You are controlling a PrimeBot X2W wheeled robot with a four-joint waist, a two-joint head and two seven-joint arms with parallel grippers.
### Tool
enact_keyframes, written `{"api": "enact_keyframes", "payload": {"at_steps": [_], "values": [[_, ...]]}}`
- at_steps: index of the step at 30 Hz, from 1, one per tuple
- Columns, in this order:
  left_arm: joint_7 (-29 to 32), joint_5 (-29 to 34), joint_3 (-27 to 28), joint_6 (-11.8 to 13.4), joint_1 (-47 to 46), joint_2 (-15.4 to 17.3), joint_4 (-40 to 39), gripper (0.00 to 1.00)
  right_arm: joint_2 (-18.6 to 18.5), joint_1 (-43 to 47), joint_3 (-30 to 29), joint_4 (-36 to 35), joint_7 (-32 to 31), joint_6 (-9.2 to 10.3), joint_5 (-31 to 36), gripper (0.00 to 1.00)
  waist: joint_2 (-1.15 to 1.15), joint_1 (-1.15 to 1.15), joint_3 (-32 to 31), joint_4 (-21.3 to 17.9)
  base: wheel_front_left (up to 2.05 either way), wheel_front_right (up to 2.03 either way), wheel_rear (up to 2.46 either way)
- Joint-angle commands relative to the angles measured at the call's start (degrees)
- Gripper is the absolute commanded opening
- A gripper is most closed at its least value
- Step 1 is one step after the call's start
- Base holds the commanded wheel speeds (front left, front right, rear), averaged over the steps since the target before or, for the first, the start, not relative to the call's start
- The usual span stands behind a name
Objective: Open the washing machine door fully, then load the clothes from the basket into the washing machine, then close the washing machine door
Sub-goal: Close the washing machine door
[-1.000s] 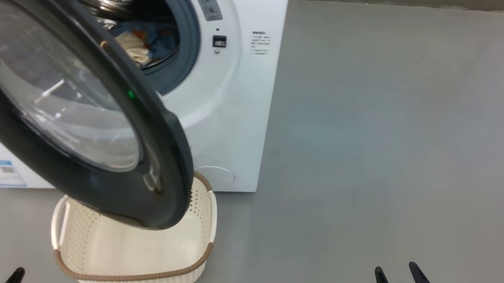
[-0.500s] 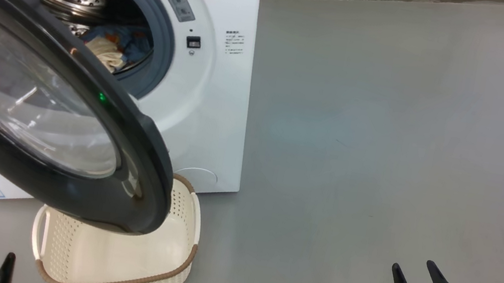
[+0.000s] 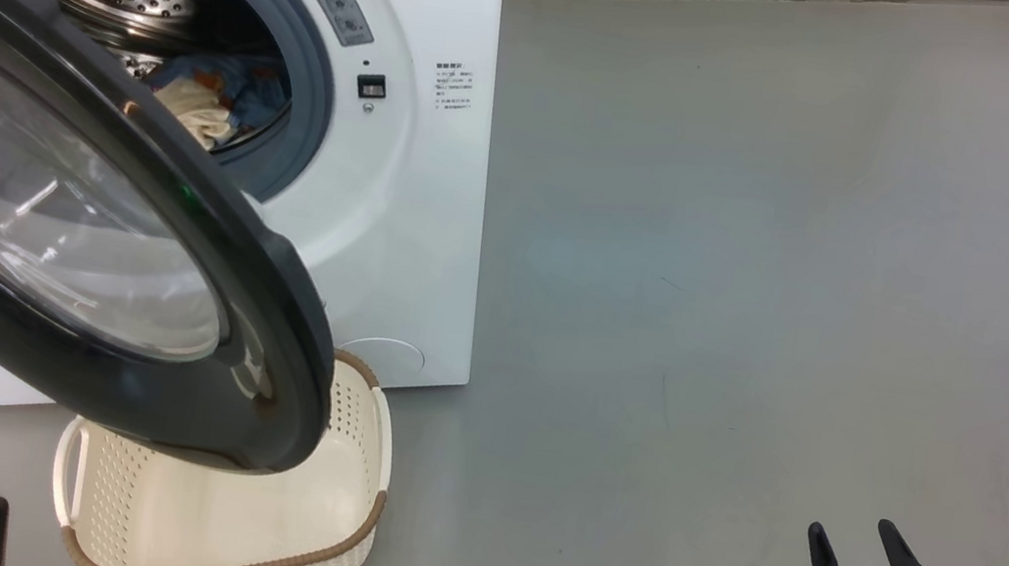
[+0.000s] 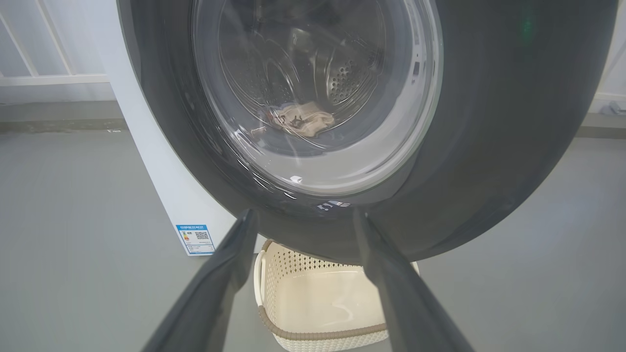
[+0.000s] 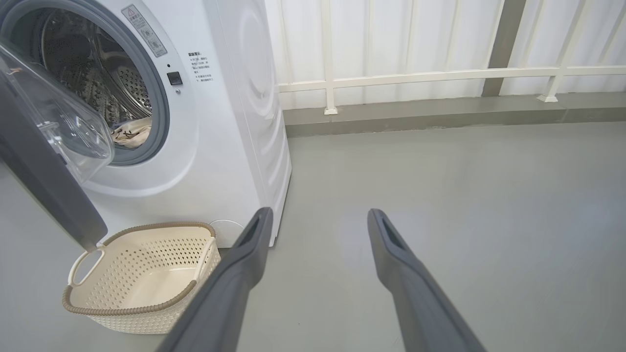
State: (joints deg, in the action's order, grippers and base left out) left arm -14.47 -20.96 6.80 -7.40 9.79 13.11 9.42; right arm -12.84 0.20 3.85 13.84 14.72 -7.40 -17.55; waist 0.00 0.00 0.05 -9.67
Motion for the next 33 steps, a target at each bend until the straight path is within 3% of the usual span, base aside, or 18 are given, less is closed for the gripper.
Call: {"api": "enact_keyframes", "payload": {"at_steps": [1,13,33], "values": [[-0.5,1.2,2.8,-0.1,-0.8,0.6,-1.4,1.0,-0.7,0.0,0.7,-1.2,0.3,-0.09,0.6,1.0,0.0,0.0,0.0,0.0,0.0,0.0,0.0],[-0.5,4.0,5.1,-0.1,-0.8,-2.7,0.2,1.0,0.0,0.1,0.2,-0.7,0.3,-0.09,1.4,1.0,0.0,0.0,0.5,0.3,0.0,0.0,0.0],[-0.5,5.0,5.8,-0.1,-1.0,-3.5,0.0,1.0,0.1,-0.4,0.3,-0.7,0.3,-0.09,1.4,1.0,0.0,0.0,0.4,0.8,0.0,0.0,0.0]]}}
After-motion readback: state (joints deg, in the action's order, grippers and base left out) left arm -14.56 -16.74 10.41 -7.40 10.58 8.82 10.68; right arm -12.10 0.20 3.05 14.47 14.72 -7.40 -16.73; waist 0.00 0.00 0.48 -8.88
